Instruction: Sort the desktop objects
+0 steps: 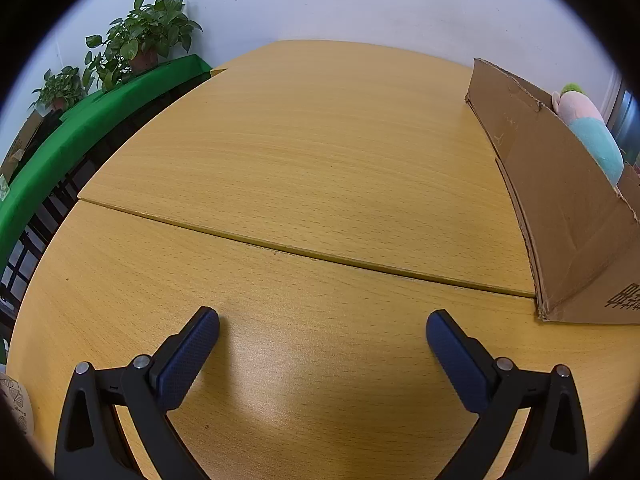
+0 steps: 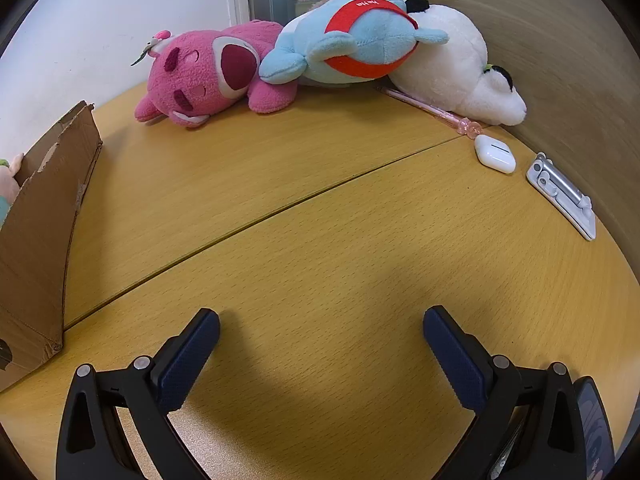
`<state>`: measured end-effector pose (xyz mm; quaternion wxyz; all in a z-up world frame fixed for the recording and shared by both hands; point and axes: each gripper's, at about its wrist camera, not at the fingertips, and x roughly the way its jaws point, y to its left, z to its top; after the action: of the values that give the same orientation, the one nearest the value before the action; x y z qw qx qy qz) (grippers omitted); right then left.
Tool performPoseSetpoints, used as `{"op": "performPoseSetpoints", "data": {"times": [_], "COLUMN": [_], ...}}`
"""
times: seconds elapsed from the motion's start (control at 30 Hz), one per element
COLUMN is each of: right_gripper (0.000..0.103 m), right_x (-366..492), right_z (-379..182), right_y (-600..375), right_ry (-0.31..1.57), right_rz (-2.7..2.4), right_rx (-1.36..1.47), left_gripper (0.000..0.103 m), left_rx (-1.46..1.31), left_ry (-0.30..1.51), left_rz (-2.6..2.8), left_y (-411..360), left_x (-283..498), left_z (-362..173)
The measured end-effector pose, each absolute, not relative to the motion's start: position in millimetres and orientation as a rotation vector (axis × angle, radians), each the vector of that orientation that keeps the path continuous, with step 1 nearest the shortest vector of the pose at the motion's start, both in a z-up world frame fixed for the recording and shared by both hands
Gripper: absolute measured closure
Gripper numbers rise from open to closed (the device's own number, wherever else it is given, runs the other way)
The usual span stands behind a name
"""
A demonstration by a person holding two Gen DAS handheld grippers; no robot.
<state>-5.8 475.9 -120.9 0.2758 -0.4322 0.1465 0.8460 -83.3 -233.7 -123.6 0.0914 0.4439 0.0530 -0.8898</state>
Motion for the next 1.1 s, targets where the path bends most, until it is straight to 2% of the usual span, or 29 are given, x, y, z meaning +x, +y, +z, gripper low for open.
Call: {"op": "performPoseSetpoints", "data": {"times": [1.1], "right_gripper": [0.0], "right_x": [-5.2], "right_z": [-121.2], "right_y": [478.5], "right_ry": [0.395], "right_rz": [2.276], "right_rx": [-1.162], "left_gripper": [0.0], "left_rx": [1.318], "left_ry": [0.162], "left_rz": [-2.641], "left_y": [-228.3], "left_x": [-86.5], "left_z": [-127.6]}}
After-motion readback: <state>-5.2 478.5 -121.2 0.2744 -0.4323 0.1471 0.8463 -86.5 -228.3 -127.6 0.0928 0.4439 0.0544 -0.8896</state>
